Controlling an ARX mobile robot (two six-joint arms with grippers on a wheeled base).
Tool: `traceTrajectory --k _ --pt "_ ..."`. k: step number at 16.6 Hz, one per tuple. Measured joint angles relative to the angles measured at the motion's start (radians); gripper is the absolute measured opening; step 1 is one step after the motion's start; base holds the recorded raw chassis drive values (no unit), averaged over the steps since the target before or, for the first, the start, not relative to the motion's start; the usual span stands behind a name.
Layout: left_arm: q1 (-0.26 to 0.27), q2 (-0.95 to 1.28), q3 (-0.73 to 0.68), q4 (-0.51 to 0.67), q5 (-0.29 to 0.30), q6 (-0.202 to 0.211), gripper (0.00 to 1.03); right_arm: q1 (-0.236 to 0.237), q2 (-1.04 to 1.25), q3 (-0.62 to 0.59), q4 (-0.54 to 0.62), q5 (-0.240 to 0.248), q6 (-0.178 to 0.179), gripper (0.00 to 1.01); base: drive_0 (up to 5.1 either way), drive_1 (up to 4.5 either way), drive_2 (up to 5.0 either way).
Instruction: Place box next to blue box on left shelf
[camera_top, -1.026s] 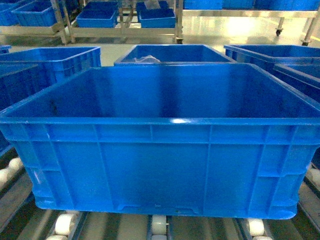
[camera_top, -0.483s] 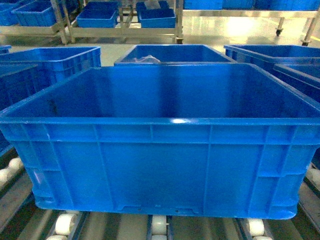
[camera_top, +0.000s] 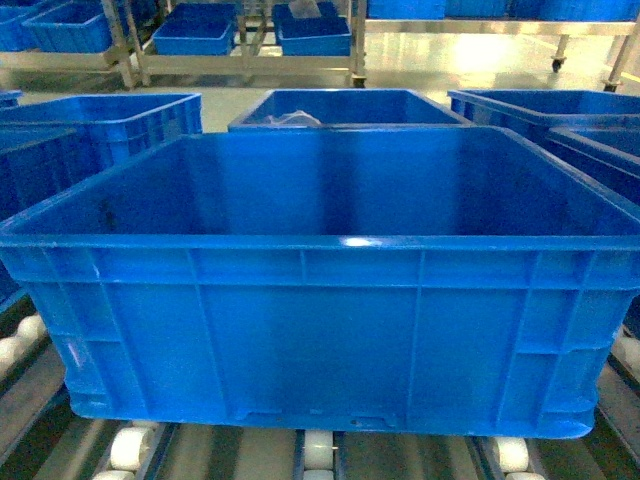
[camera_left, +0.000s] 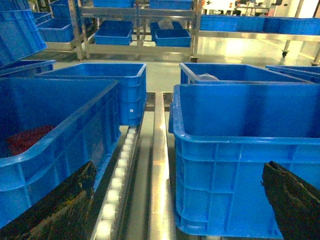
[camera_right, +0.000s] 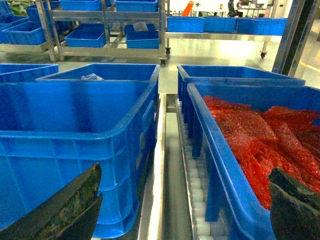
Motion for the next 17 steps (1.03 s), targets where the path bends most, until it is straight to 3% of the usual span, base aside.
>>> traceTrajectory --k 17 --pt "0.0 0.0 0.0 0.0 0.0 0.0 0.98 0.0 0.0 0.0 0.0 0.0 0.0 0.98 0.0 0.0 0.0"
